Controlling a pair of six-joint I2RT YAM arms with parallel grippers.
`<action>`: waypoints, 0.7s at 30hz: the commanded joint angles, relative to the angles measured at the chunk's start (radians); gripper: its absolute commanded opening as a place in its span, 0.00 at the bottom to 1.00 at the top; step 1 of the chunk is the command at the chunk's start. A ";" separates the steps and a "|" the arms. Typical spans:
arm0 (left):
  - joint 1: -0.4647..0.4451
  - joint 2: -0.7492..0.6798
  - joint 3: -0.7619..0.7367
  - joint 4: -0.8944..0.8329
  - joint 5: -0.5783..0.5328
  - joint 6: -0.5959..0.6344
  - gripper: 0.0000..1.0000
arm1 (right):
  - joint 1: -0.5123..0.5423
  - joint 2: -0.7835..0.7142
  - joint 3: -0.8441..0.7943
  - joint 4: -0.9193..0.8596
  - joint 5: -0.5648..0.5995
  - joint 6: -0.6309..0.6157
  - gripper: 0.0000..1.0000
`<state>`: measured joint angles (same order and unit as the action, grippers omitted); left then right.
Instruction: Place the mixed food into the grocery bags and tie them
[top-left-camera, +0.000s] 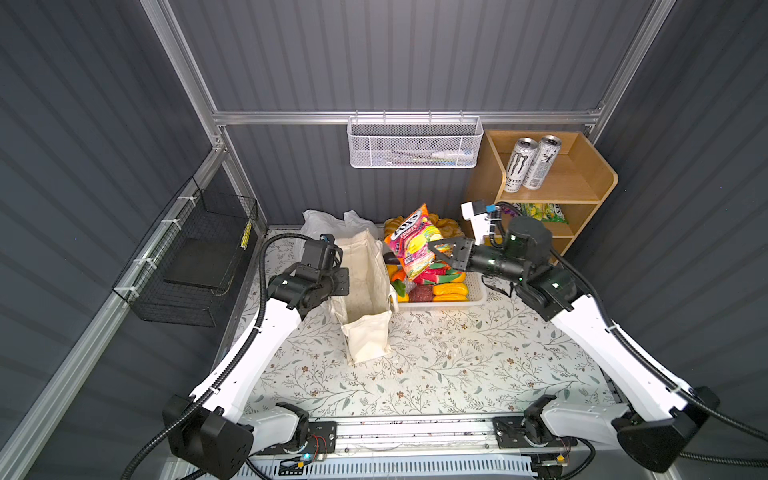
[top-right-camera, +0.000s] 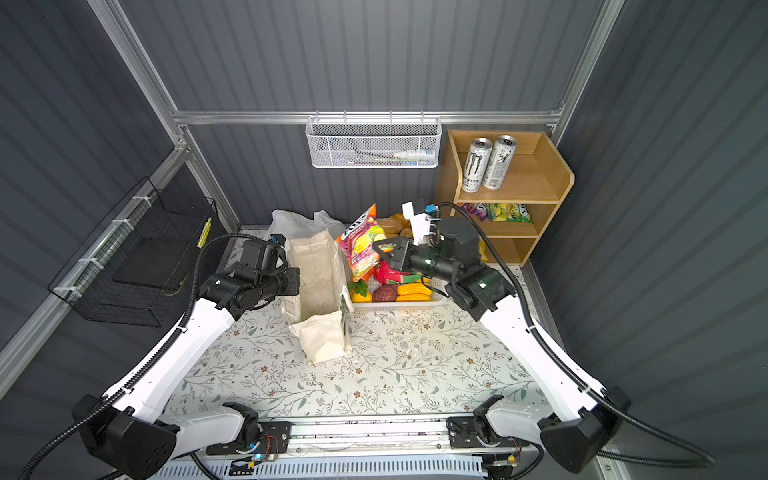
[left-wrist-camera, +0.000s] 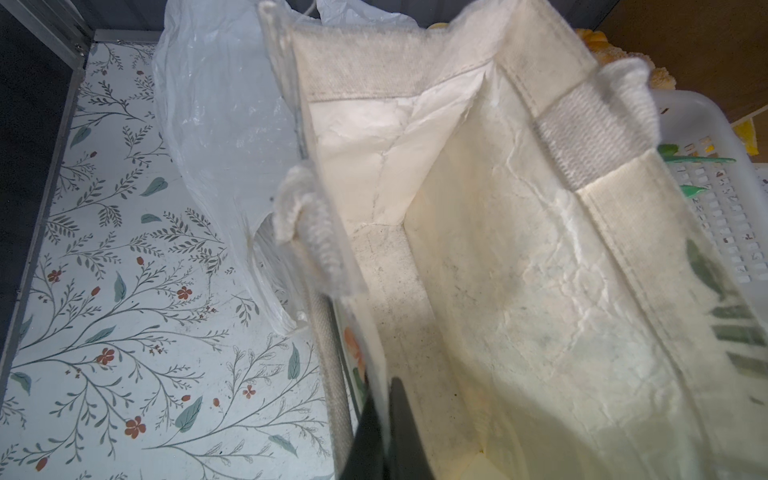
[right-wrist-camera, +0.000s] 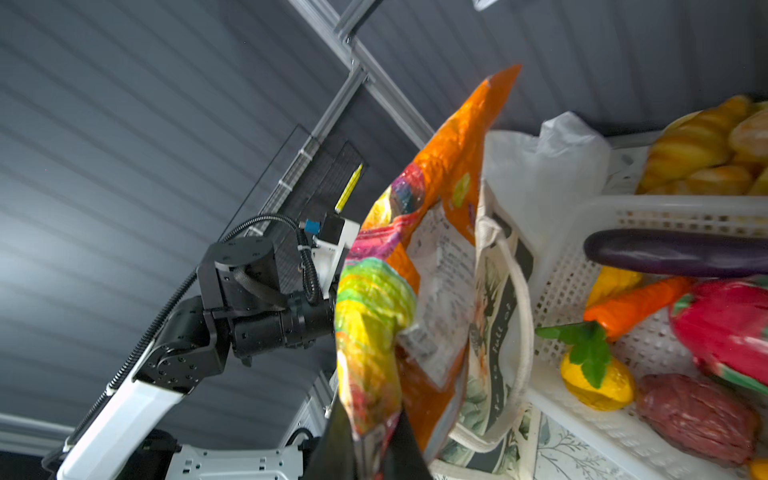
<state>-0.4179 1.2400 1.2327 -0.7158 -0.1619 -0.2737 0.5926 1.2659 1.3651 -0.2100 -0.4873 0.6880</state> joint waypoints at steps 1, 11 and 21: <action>0.001 -0.025 -0.021 -0.007 0.019 -0.010 0.00 | 0.062 0.059 0.061 0.011 0.001 -0.056 0.00; 0.001 -0.028 -0.028 0.006 0.035 -0.014 0.00 | 0.188 0.331 0.175 -0.030 0.115 -0.084 0.00; 0.000 -0.029 -0.027 0.004 0.038 -0.010 0.00 | 0.173 0.316 0.271 -0.213 0.181 -0.195 0.59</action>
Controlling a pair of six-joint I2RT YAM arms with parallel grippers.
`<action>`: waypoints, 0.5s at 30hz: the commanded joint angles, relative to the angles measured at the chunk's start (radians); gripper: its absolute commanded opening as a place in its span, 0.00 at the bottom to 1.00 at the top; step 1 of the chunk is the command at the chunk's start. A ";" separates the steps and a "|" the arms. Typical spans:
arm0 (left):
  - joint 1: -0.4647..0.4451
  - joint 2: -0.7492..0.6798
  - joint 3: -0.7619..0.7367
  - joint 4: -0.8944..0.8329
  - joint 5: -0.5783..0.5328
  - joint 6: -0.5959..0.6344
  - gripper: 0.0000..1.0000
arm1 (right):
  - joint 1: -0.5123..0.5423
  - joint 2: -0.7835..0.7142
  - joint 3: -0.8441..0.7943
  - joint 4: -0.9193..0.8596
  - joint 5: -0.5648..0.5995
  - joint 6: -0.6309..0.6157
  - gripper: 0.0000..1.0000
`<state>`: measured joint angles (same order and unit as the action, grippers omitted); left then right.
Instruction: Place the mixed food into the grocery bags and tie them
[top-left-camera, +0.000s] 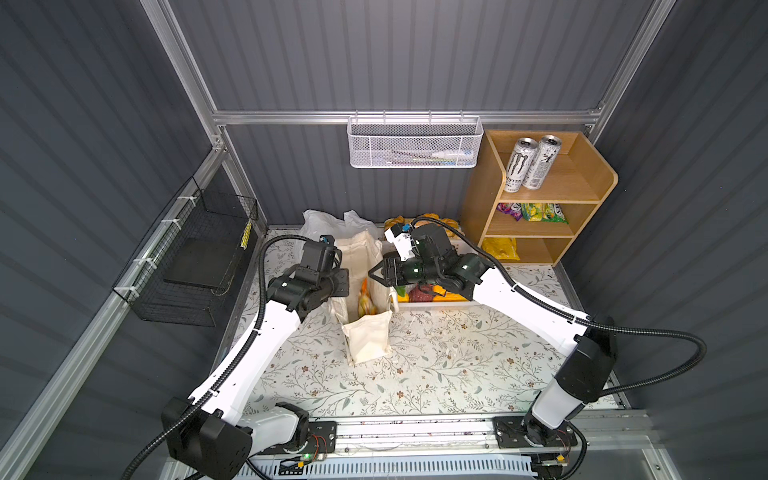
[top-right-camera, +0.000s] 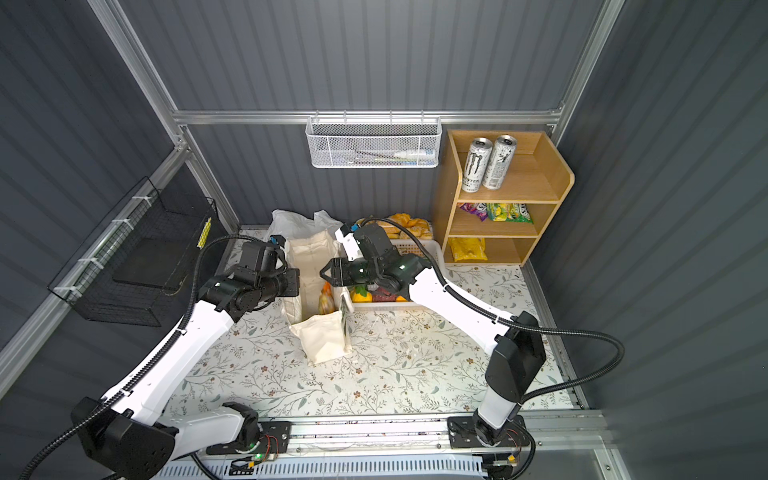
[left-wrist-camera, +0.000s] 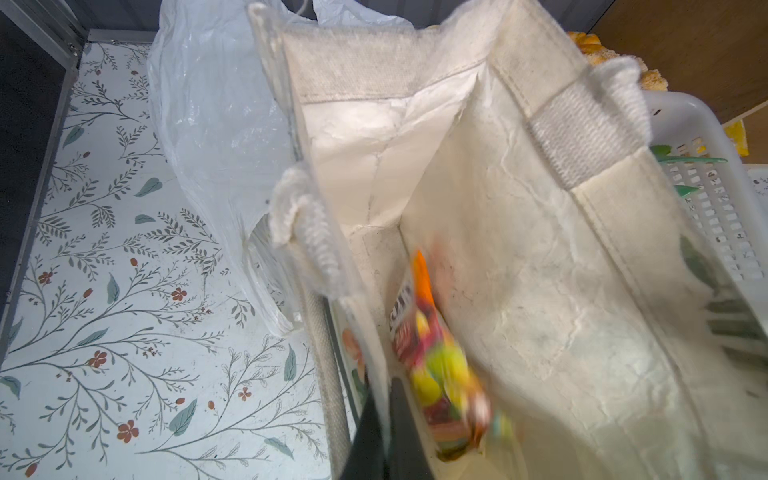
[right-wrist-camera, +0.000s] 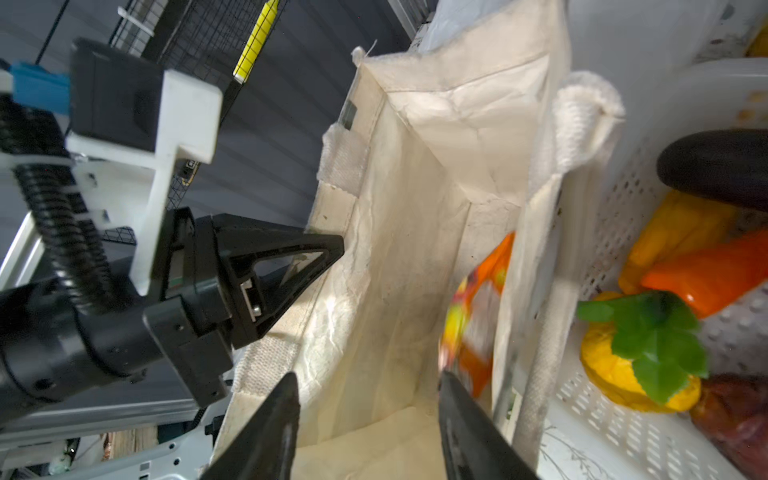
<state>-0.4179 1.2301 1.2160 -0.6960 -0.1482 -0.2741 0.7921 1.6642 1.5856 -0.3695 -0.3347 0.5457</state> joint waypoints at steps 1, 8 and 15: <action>0.001 -0.020 -0.012 -0.015 0.025 -0.010 0.00 | -0.042 -0.107 0.051 -0.060 0.028 -0.055 0.59; 0.001 -0.019 -0.026 0.000 0.040 -0.002 0.00 | -0.371 -0.376 -0.165 0.026 -0.027 0.063 0.62; 0.001 -0.005 -0.026 0.004 0.049 0.009 0.00 | -0.783 -0.510 -0.406 0.113 -0.047 0.223 0.63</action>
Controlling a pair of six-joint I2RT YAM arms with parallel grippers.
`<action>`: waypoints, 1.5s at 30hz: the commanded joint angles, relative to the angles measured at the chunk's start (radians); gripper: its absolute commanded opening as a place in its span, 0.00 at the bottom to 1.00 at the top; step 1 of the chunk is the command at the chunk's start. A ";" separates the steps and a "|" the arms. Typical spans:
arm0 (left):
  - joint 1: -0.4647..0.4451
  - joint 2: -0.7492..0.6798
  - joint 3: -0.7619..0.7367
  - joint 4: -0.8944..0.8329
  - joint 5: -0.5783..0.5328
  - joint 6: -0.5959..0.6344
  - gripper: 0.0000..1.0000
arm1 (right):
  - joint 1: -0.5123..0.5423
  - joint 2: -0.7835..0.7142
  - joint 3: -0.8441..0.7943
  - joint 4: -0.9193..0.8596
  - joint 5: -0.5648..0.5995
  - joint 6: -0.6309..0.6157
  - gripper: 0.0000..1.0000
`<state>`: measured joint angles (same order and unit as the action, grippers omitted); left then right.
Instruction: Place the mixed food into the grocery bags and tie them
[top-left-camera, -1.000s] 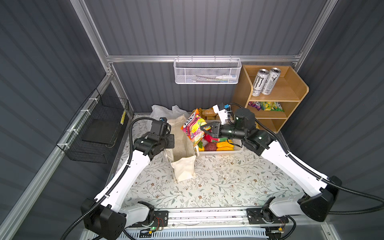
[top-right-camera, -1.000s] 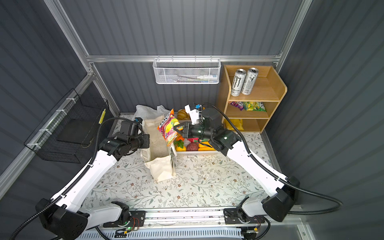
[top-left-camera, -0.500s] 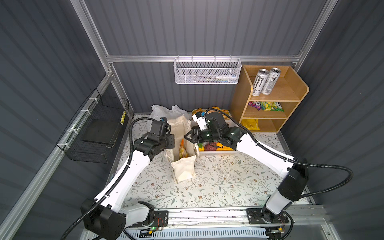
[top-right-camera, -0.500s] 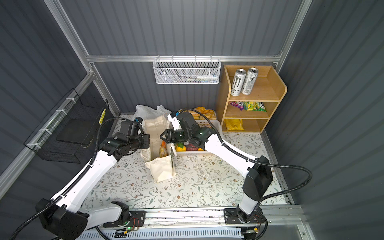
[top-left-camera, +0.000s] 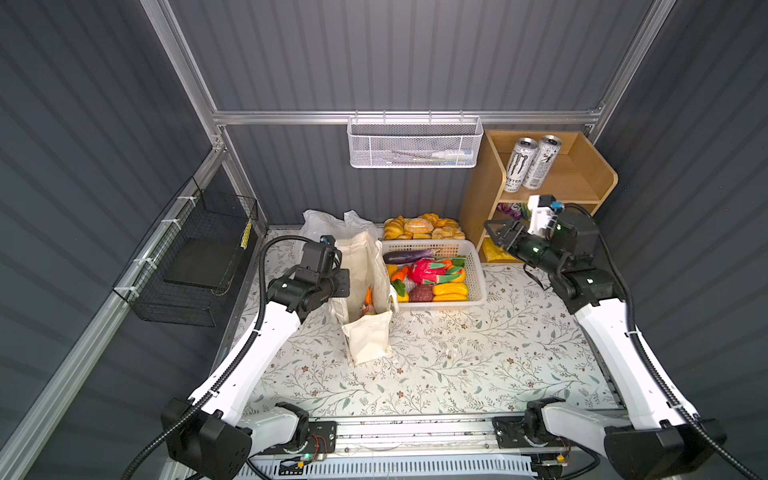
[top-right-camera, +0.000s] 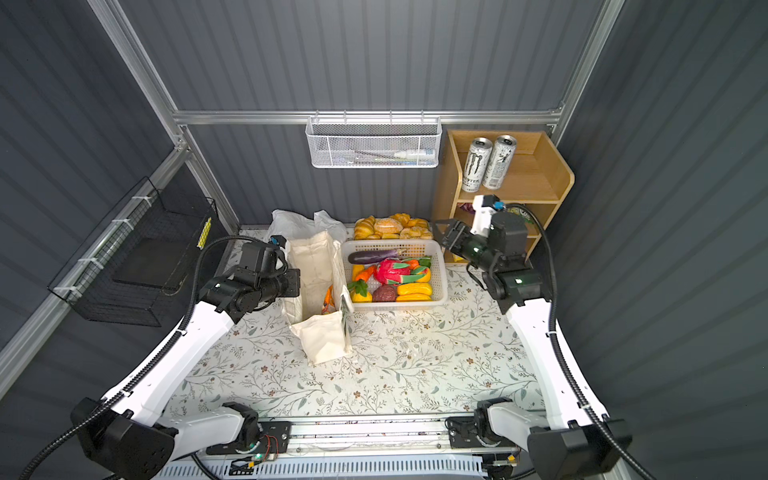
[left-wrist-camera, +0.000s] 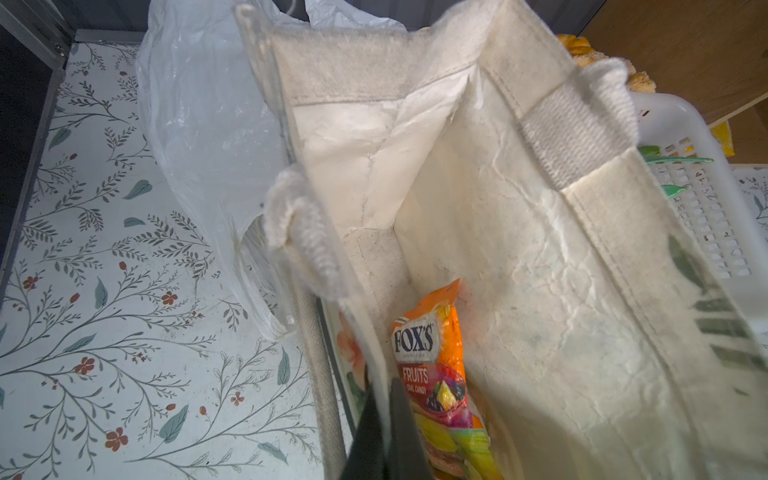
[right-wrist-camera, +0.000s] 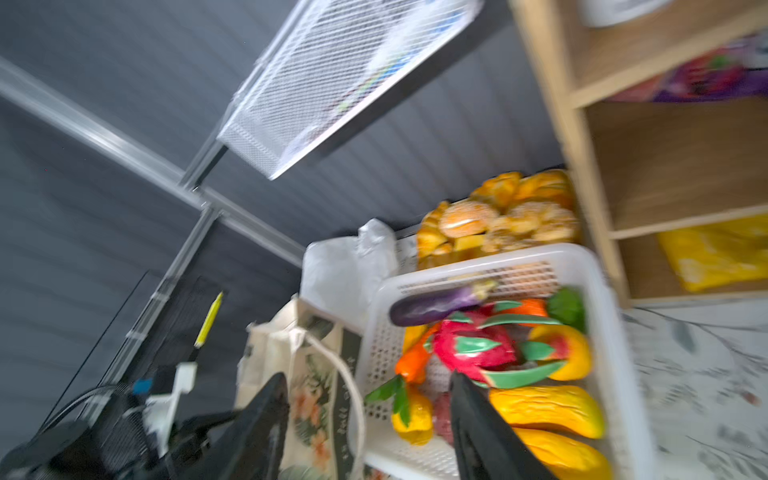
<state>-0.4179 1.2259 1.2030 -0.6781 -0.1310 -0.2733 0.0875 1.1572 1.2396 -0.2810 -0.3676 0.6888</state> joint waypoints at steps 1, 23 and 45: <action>0.001 -0.003 -0.015 -0.011 0.037 0.010 0.00 | -0.119 -0.004 -0.081 0.039 -0.009 0.094 0.63; 0.001 -0.012 0.006 -0.006 0.053 0.029 0.00 | -0.348 0.299 0.341 0.033 -0.095 0.071 0.71; 0.001 -0.017 -0.001 0.014 0.071 0.020 0.00 | -0.394 0.452 0.063 0.318 -0.010 0.200 0.54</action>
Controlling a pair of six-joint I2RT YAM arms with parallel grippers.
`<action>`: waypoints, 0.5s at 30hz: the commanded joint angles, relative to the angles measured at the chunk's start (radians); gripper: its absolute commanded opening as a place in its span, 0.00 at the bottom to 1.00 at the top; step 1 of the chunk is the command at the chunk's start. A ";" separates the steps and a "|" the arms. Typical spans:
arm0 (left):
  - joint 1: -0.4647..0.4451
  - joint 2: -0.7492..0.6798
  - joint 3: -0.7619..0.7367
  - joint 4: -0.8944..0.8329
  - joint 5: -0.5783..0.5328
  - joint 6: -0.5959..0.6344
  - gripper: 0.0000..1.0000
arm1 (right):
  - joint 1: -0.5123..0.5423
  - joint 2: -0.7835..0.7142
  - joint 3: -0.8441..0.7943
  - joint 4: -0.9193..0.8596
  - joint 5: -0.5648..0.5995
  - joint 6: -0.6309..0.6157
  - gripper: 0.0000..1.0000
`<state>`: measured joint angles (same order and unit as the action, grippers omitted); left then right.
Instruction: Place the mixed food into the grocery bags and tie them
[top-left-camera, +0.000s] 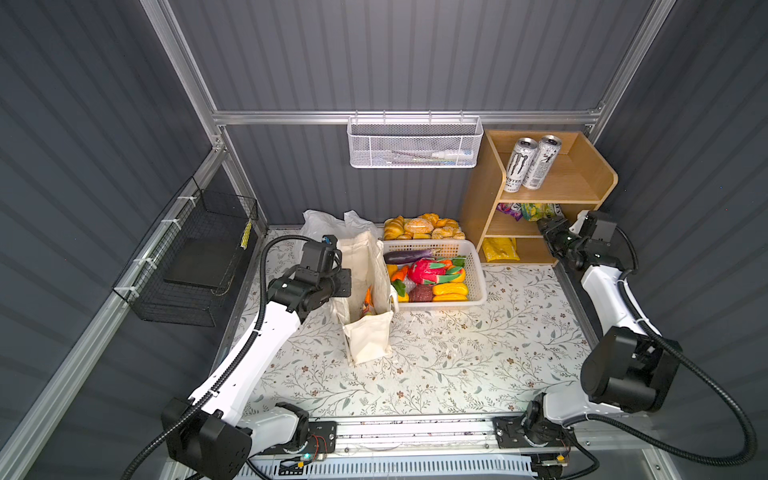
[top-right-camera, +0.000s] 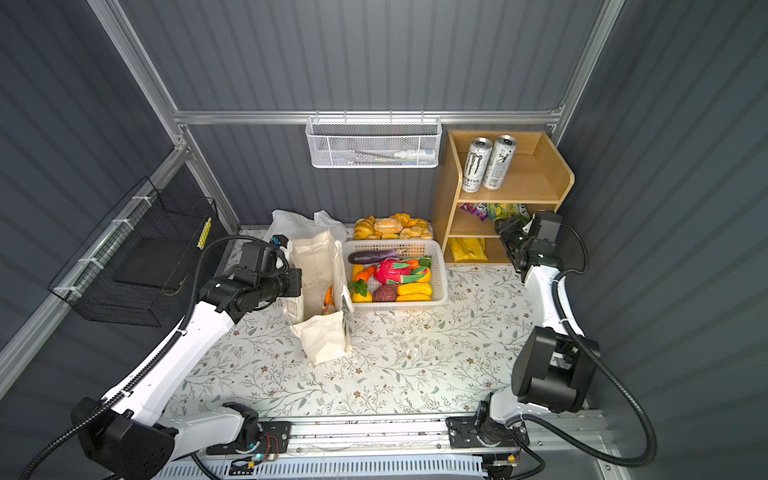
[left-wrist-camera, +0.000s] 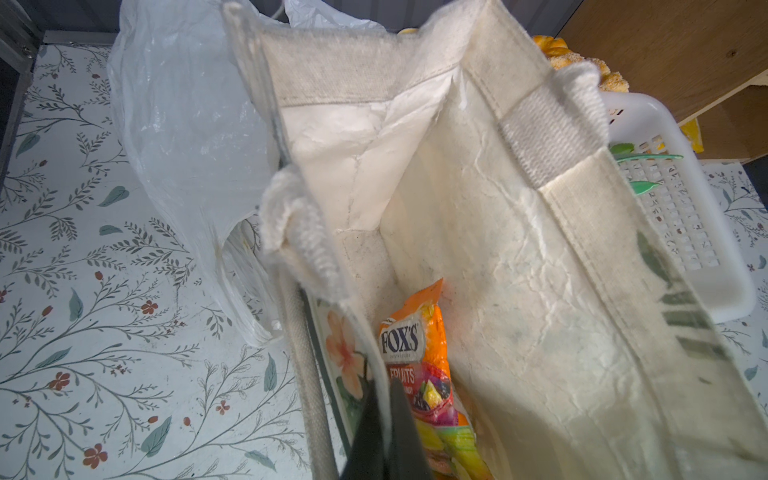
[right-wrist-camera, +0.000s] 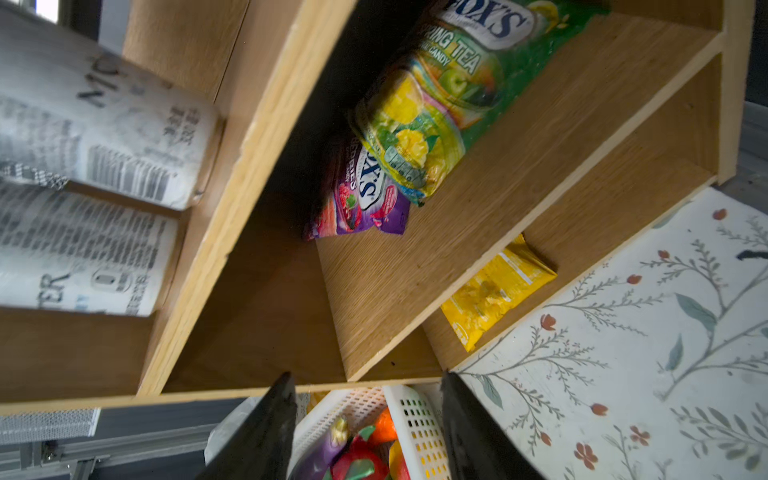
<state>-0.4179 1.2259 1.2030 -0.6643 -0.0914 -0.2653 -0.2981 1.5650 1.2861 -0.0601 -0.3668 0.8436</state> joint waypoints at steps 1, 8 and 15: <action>0.001 -0.014 0.001 0.001 0.034 0.012 0.00 | -0.014 0.074 0.032 0.112 -0.021 0.067 0.52; 0.001 -0.006 0.022 0.002 0.048 0.012 0.00 | -0.016 0.231 0.094 0.229 -0.026 0.165 0.45; 0.001 0.003 0.041 -0.005 0.050 0.021 0.00 | -0.014 0.325 0.155 0.250 -0.015 0.188 0.45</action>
<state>-0.4179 1.2259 1.2087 -0.6659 -0.0731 -0.2649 -0.3099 1.8740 1.3991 0.1452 -0.3809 1.0107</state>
